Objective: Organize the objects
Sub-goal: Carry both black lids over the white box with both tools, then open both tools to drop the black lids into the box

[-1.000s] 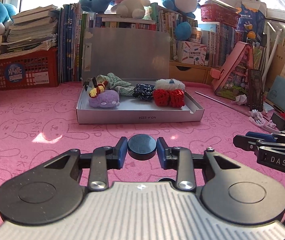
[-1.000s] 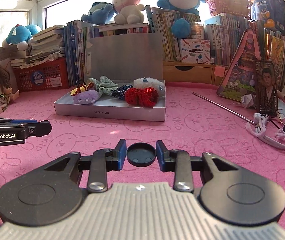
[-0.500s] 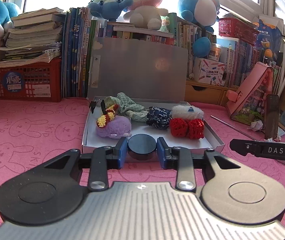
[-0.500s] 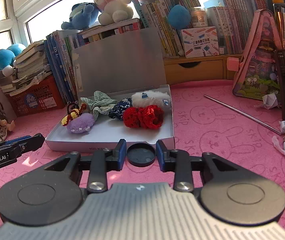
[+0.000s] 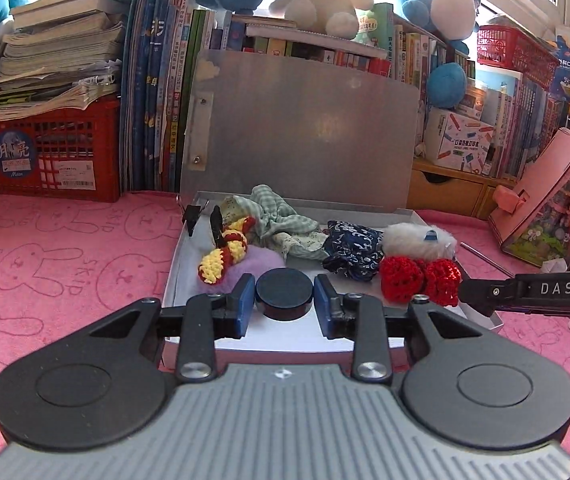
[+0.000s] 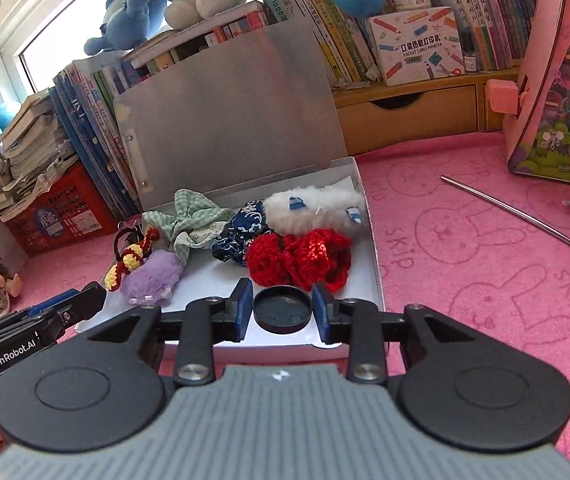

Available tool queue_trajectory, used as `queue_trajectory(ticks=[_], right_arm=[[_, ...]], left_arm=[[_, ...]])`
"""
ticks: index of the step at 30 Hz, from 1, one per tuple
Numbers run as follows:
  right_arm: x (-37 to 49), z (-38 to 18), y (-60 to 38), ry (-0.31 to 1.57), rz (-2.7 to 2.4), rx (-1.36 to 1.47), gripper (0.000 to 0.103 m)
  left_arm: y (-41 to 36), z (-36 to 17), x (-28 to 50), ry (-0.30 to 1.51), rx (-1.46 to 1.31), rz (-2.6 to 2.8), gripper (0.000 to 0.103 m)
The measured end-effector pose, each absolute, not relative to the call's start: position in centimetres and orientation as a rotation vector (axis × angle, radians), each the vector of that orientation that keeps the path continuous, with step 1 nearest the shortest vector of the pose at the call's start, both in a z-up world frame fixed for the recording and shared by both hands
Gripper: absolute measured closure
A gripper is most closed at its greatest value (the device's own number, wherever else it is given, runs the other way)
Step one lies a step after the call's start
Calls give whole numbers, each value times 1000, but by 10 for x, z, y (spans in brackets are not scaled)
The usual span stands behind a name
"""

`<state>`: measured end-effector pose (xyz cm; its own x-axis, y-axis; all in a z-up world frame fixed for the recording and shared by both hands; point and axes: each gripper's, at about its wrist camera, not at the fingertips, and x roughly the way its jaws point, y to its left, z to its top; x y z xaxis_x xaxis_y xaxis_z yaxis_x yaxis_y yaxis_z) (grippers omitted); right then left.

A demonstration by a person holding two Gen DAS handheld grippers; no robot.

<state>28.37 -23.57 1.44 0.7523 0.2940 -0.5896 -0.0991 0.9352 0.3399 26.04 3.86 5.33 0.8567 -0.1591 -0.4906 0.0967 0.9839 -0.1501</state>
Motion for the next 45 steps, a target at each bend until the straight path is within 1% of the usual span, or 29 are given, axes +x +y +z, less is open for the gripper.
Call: queue_trajectory(ticks=[5, 13, 35, 39, 40, 41, 42, 43, 44, 45], right_arm=[[303, 1, -235, 733, 194, 315, 66], [322, -11, -233, 747, 164, 288, 66], [357, -18, -232, 751, 109, 247, 66], [355, -19, -233, 749, 123, 254, 62], [354, -19, -234, 749, 123, 256, 60], [353, -19, -234, 748, 126, 262, 57], [352, -18, -234, 747, 130, 267, 47], [351, -17, -234, 747, 136, 271, 46], [349, -16, -234, 748, 140, 271, 46], [347, -15, -234, 748, 144, 269, 46]], left_arm=[[38, 43, 275, 543, -115, -134, 66], [43, 27, 297, 578, -104, -103, 66], [63, 11, 347, 608, -90, -12, 66], [62, 9, 342, 606, -73, -29, 64], [61, 10, 340, 607, -76, -36, 63], [61, 11, 338, 607, -78, -40, 56], [60, 12, 336, 605, -81, -45, 51], [59, 14, 334, 600, -87, -49, 43], [59, 16, 332, 596, -92, -54, 40], [57, 18, 328, 592, -96, -62, 39]])
